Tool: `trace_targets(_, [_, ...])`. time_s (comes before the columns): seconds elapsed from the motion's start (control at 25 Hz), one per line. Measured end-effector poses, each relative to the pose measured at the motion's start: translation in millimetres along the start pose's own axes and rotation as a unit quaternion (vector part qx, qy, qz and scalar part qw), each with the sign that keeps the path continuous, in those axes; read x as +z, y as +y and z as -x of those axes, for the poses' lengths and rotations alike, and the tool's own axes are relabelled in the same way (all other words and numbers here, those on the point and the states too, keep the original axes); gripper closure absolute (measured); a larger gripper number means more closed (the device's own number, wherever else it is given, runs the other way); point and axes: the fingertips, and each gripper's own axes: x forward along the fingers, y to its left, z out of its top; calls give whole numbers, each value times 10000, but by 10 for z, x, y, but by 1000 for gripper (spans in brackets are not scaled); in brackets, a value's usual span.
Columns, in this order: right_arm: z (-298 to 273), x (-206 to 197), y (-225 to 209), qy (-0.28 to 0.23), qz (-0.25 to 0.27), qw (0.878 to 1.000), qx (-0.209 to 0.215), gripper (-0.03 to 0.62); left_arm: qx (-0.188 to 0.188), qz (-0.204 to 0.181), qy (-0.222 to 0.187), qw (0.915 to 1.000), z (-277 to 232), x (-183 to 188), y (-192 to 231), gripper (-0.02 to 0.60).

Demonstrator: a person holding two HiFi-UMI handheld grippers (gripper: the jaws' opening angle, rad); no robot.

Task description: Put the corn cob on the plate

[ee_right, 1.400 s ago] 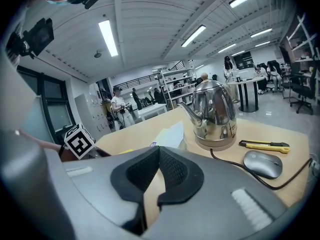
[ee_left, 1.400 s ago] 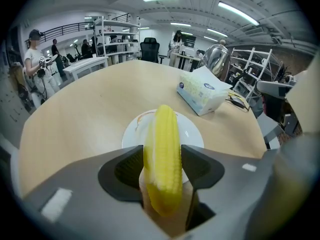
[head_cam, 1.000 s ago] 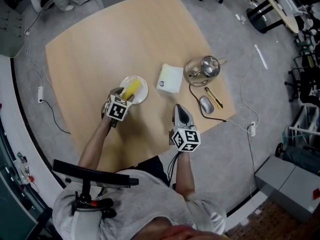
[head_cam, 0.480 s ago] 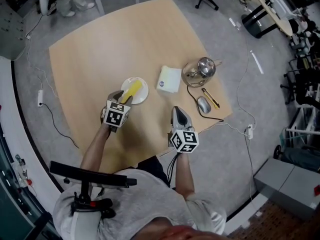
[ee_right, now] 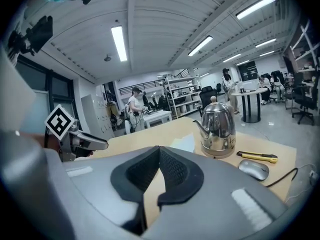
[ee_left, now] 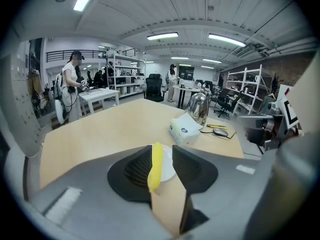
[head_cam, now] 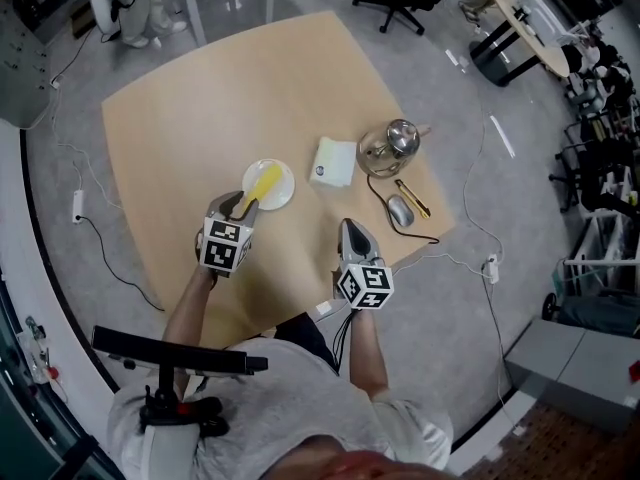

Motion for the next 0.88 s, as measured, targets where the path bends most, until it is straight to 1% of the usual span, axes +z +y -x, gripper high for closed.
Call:
trace_targets(0.24, [120,99,137,-91,122,9999,51,588,17,86,-329,9994,329,104,-19,460])
trace_targets(0.36, [195,138,236,-155,182,9997,75,588,22,77,-423,9991,504,81,-41,479])
trace_targets(0.6, [311,144,405,-224,257,9994,100,588,165,19,-620,9979,787,-2,-12,506])
trace_targets(0.88, [490,112,681,-319,276,9991,107,588,355,2,-1122,9931,1235,27,71,549])
